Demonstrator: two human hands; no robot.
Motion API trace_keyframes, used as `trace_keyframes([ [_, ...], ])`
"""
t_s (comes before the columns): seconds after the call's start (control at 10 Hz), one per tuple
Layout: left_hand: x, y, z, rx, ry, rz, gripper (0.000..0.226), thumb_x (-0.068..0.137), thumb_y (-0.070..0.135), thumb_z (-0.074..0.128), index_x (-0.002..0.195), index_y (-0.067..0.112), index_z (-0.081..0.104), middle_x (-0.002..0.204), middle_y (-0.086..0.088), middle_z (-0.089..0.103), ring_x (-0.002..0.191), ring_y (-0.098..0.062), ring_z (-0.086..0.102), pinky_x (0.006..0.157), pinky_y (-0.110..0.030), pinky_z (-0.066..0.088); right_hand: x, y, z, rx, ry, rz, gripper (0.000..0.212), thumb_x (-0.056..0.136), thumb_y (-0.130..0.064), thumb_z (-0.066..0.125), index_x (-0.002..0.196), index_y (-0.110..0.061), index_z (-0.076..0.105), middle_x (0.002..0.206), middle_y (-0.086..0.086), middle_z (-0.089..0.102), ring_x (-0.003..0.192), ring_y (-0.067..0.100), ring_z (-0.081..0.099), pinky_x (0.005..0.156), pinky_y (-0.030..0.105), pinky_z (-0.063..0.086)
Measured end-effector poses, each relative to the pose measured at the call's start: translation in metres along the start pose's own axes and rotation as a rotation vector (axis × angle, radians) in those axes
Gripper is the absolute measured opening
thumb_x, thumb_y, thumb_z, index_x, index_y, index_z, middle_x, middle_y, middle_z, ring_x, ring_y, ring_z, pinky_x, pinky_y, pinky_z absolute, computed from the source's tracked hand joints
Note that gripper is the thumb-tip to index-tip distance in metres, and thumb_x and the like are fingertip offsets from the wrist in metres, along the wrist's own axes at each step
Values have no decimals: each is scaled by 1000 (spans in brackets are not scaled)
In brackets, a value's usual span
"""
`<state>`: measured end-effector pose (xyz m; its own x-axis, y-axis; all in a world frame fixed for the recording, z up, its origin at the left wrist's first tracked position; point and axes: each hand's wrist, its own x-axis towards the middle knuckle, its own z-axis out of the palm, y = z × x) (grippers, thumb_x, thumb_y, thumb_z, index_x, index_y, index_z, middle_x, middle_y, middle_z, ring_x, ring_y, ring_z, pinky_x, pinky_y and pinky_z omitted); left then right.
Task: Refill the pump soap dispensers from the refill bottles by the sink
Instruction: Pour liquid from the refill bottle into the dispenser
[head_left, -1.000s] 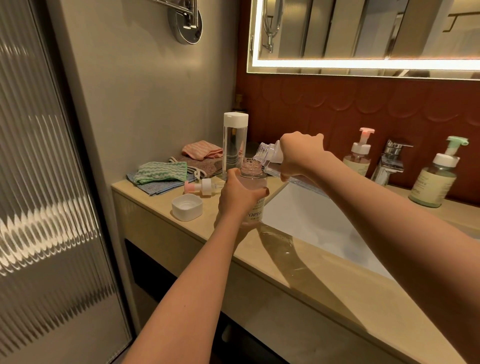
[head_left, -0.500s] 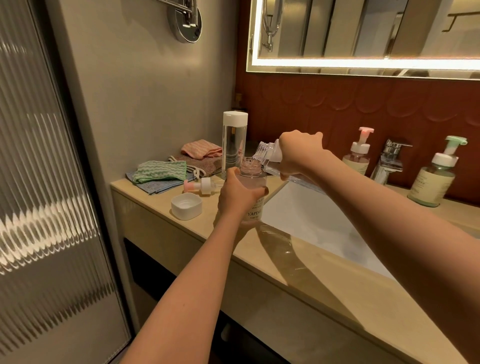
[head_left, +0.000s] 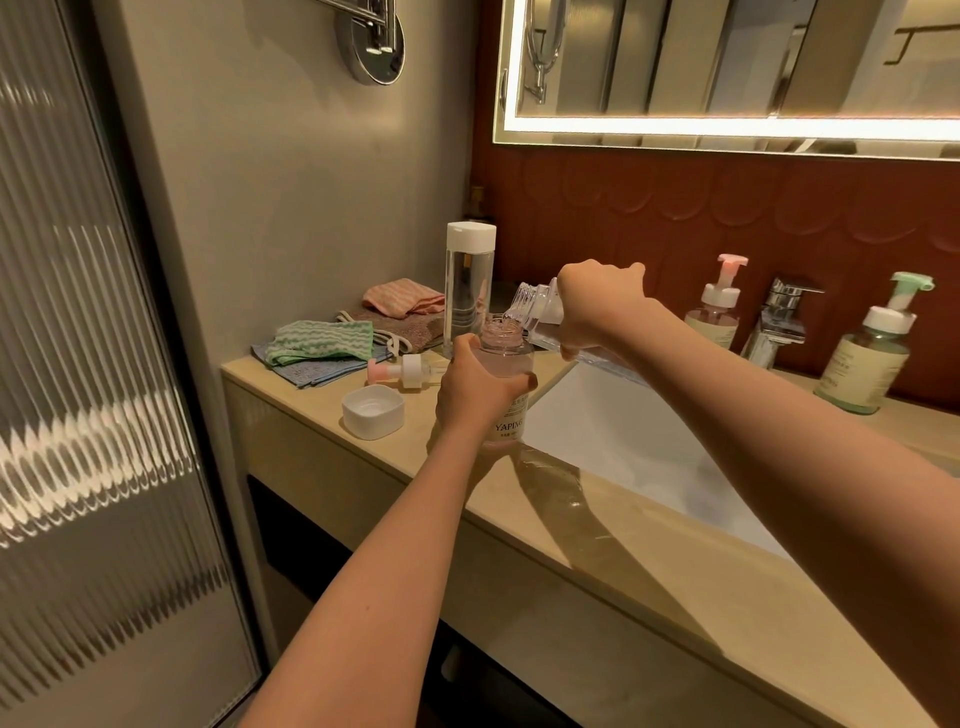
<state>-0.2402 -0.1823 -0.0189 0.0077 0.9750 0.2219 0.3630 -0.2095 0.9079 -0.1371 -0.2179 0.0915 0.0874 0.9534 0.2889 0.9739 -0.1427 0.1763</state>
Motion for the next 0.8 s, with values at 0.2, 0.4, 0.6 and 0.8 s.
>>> trace_keyframes([
  [0.2, 0, -1, 0, 2, 1, 4, 78, 71, 33, 77, 134, 20, 32, 130, -5, 53, 115, -24, 52, 78, -31, 41, -3, -2, -3, -2, -16, 6, 35, 74, -27, 79, 88, -15, 49, 66, -2, 43, 81, 23, 49, 89, 43, 34],
  [0.4, 1, -1, 1, 3, 3, 7, 78, 71, 34, 78, 133, 20, 32, 130, -4, 53, 114, -24, 51, 79, -31, 41, -6, -3, -6, 1, -33, 14, 38, 71, -19, 81, 87, -11, 47, 66, 0, 43, 80, 25, 49, 89, 42, 34],
  [0.6, 1, -1, 0, -2, 5, 3, 78, 71, 33, 78, 134, 20, 33, 129, -4, 53, 114, -23, 52, 78, -30, 41, -6, -4, -6, 1, -37, 22, 40, 70, -19, 82, 89, -13, 48, 77, 2, 50, 81, 24, 49, 91, 43, 34],
  [0.8, 1, -2, 1, 5, 7, -1, 78, 71, 34, 77, 133, 20, 33, 129, -4, 53, 114, -23, 52, 78, -31, 41, -5, -4, -5, -10, -30, 23, 46, 72, -21, 81, 110, -9, 57, 87, 4, 53, 91, 25, 53, 94, 44, 34],
])
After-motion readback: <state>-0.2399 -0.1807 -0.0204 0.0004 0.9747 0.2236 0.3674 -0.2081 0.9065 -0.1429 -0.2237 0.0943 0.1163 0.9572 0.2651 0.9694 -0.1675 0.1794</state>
